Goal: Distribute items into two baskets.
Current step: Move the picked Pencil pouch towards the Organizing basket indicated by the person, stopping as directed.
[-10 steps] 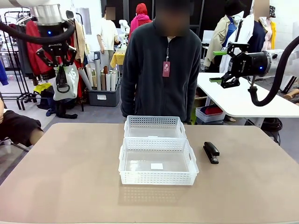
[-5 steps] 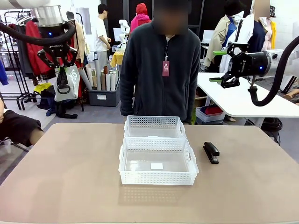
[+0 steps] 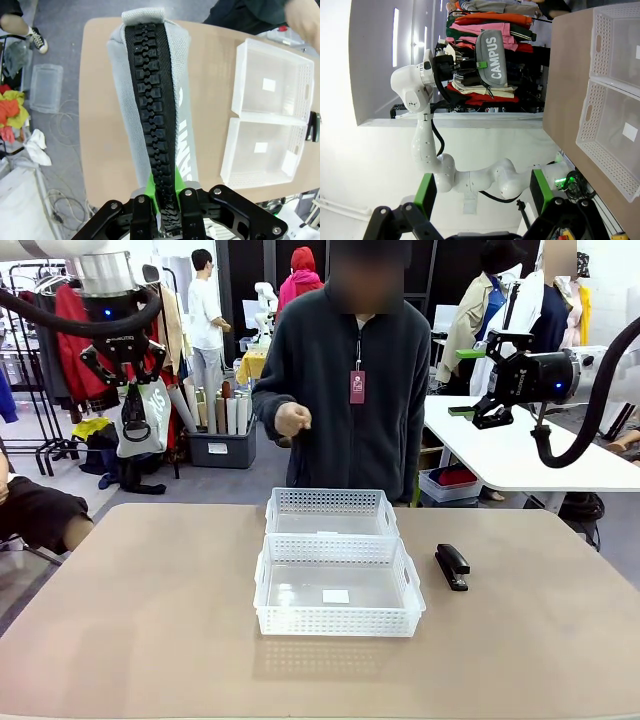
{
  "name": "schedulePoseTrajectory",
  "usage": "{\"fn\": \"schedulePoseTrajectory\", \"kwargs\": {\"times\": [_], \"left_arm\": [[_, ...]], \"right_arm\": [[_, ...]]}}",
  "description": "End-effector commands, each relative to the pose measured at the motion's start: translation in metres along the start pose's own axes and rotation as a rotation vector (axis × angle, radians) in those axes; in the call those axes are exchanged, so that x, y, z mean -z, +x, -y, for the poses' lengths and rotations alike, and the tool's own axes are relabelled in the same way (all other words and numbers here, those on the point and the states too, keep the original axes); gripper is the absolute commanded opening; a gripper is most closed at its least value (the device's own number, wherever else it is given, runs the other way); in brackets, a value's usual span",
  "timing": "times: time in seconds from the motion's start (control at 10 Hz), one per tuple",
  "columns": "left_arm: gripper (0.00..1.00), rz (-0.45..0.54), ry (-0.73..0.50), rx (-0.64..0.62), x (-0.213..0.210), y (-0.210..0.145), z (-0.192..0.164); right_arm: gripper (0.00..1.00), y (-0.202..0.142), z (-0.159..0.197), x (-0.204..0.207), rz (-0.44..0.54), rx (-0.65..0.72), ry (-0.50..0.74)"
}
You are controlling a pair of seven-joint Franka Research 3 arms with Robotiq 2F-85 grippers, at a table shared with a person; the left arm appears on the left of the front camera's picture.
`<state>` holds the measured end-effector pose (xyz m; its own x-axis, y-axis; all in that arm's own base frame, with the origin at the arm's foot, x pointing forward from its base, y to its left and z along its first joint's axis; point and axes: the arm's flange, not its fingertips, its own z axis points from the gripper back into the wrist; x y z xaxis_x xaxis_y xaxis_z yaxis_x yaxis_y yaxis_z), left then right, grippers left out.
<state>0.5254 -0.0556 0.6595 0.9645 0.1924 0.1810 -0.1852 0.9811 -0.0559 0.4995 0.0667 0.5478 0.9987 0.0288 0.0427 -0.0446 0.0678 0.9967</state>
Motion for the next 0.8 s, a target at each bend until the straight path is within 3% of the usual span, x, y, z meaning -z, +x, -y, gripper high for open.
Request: {"fn": "schedulePoseTrajectory", "kwargs": {"times": [0.0,0.7], "left_arm": [[0.00,0.004,0.015,-0.004,-0.0024,-0.0015,-0.0017],[0.00,0.004,0.015,-0.004,-0.0024,-0.0015,-0.0017]], "right_arm": [[1.00,-0.0002,-0.0015,0.0003,-0.003,-0.001,-0.004],[1.00,-0.0002,-0.0015,0.0003,-0.003,-0.001,-0.004]]}}
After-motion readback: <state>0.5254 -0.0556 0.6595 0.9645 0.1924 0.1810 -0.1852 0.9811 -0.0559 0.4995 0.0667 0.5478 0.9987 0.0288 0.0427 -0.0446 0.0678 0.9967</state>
